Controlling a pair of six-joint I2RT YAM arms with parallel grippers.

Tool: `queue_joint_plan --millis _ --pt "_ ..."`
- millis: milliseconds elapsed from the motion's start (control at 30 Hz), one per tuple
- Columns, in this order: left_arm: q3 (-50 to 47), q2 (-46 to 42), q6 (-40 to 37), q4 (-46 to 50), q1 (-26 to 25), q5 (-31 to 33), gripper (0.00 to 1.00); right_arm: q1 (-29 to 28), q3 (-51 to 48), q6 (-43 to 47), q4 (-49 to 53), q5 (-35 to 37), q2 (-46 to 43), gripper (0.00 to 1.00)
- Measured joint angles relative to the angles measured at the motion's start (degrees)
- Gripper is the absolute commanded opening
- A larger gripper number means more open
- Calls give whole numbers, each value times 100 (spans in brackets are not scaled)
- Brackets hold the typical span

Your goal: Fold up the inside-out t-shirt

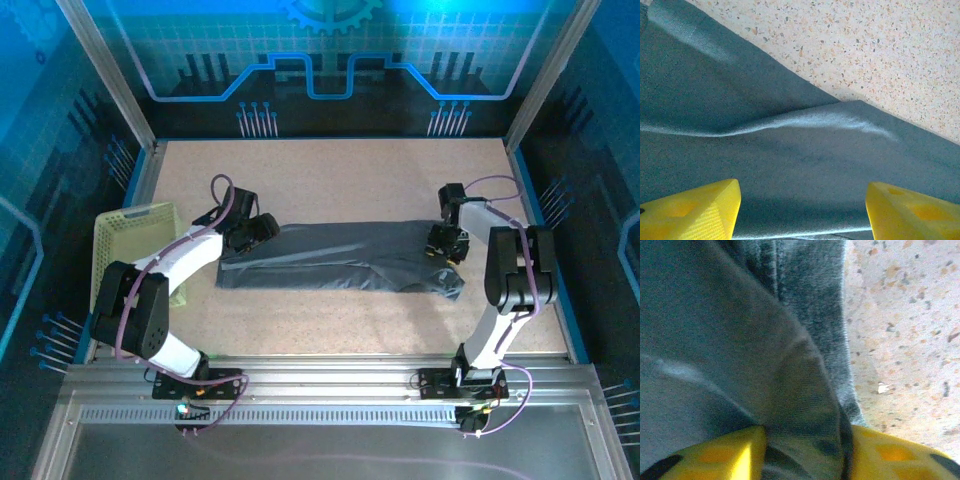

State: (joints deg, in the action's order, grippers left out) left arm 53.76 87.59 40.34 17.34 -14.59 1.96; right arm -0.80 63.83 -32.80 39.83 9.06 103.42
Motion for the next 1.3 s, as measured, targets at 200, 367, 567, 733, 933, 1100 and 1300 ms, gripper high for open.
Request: queue_joint_plan --millis 200,367,567,733,933,1100,1300 --pt "-87 0 0 -4 35 0 69 -94 4 -42 -101 -33 4 10" --pt "-186 0 0 -4 120 2 69 -111 20 -20 -46 37 -39 0" --pt "-227 -11 -44 13 181 22 69 -114 22 33 260 369 -328 0" --pt "-229 -87 -170 48 181 87 69 -223 201 120 719 887 -772 0" --pt "-260 -76 -197 57 179 98 69 -448 605 201 1167 1419 -903 0" --pt "-260 245 -284 46 131 44 69 -651 992 247 1624 1884 -903 0" --pt "-260 697 -304 39 -157 -70 68 -911 1563 315 2090 2197 -887 0"
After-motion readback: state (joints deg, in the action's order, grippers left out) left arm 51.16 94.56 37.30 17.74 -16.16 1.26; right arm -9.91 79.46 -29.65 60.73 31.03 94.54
